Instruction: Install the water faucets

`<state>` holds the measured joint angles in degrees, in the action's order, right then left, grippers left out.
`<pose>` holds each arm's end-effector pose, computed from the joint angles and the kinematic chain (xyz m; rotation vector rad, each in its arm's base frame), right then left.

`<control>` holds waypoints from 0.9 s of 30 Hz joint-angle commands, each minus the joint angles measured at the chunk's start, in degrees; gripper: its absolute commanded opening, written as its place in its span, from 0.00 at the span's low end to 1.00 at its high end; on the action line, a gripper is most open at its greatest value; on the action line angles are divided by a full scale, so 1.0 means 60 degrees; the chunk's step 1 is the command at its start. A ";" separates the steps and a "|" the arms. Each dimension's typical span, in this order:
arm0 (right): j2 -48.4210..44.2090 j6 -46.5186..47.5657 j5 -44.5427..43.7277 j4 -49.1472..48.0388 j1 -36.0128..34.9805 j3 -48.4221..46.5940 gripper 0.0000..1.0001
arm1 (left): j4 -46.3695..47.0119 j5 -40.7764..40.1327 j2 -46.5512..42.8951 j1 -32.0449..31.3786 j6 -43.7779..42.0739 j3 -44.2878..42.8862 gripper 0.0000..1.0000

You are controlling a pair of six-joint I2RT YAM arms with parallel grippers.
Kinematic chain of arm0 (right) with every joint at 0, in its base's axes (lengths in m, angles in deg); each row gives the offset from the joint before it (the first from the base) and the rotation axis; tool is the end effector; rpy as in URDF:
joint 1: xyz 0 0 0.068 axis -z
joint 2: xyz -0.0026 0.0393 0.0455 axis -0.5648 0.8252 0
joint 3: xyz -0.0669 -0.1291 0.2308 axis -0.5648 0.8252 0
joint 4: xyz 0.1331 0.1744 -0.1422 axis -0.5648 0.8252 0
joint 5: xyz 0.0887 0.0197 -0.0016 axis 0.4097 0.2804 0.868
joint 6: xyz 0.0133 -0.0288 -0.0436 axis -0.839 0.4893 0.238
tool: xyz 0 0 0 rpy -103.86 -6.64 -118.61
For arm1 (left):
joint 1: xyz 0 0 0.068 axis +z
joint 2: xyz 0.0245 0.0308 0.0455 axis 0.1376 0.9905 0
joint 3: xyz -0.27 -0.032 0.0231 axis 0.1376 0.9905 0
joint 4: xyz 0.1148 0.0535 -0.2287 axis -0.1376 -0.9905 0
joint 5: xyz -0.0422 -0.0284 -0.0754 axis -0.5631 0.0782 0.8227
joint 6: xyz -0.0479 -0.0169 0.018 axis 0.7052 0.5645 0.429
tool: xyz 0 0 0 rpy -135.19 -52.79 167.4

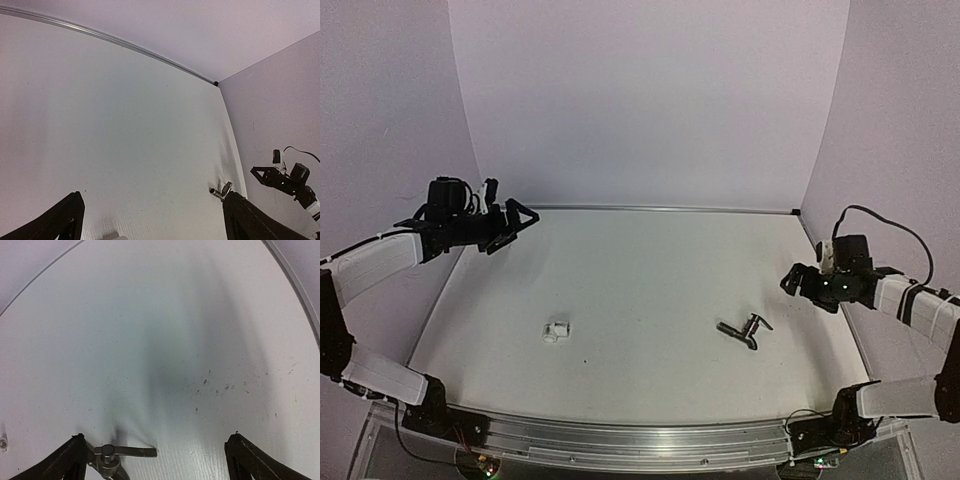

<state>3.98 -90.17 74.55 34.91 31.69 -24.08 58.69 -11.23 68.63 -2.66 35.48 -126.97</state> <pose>0.2296 0.0190 0.2144 0.2427 2.3580 0.4632 0.2804 -0.0704 0.2876 -0.0582 2.1421 -0.9806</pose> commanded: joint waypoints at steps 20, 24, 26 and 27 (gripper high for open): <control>0.1905 -0.2879 -0.0876 -0.0836 -0.4801 -0.0918 0.98 | -0.0042 -0.0787 0.1154 -0.2253 -0.0108 -0.0355 0.94; 0.2278 -0.2640 -0.0955 -0.0804 -0.5198 -0.1286 0.98 | -0.1404 -0.2325 0.1106 -0.2699 -0.0174 -0.0070 0.88; 0.2251 -0.2633 -0.1092 -0.0804 -0.5247 -0.1324 0.98 | -0.2359 -0.3207 0.1136 -0.3059 -0.0004 0.0022 0.87; 0.2212 -0.2618 -0.1119 -0.0804 -0.5248 -0.1333 0.98 | -0.2620 -0.3477 0.1078 -0.3274 0.0086 0.0123 0.87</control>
<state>17.24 -106.02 70.94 31.28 0.46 -29.83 52.55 -21.91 75.10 -18.88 35.29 -127.39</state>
